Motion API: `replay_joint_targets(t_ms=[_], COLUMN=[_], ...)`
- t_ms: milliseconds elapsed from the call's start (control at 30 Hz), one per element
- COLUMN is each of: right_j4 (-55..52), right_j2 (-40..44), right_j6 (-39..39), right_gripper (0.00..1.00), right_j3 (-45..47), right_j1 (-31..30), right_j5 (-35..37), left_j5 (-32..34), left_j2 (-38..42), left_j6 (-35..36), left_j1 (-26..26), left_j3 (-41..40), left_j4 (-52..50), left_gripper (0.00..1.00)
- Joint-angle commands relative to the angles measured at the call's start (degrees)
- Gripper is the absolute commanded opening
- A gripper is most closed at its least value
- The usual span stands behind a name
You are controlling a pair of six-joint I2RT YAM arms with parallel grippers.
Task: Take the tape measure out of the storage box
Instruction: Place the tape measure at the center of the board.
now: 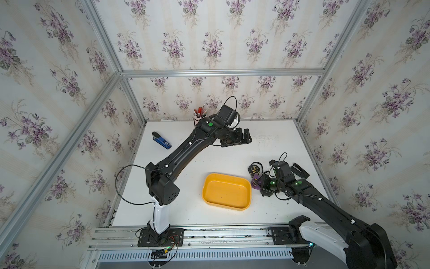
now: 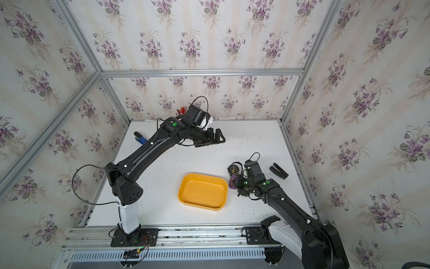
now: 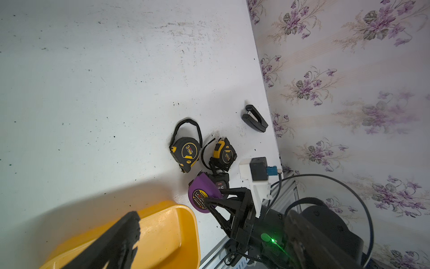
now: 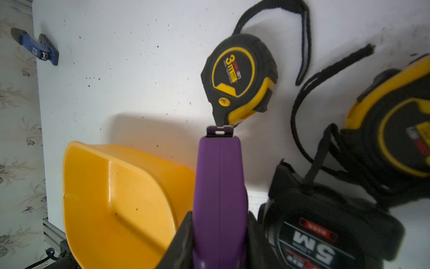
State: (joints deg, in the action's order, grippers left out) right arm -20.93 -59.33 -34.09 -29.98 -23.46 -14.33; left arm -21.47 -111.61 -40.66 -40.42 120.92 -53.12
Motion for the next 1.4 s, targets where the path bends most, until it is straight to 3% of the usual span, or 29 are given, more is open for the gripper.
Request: replay_joint_targets(t_ms=[0,367,600,733,933,1367], right_j4=[1.83,5.89,4.41,2.99,1.45,-2.60], right_j2=[-2.16,-9.76,-11.92,-12.28,-10.98,-6.96], right_j6=[1.90,2.86,4.19,4.27,4.43,4.32], right_gripper=[0.22,0.22,0.24,0.31,0.65,0.73], right_j3=[-1.13,-2.96,-3.96,-5.00,-5.36,-7.15], right_j1=[-0.17,-2.27,-2.73,-2.80,-2.76,-2.74], right_j5=[-3.06,-5.99,-3.57,-1.11,1.58,7.43], left_j5=[0.60,2.87,2.58,2.67,2.70,5.66], left_j2=[0.43,0.46,0.95,0.88,1.01,3.57], left_j6=[0.62,0.42,-0.29,-0.21,0.02,1.75], left_j1=[0.11,0.12,0.09,0.08,0.09,0.26], left_j3=[-0.47,-0.74,-2.49,-2.62,-2.84,-6.73], left_j4=[-0.40,-0.74,0.39,0.44,0.40,0.36], left_gripper=[1.00,1.00,1.00,1.00,1.00,1.00])
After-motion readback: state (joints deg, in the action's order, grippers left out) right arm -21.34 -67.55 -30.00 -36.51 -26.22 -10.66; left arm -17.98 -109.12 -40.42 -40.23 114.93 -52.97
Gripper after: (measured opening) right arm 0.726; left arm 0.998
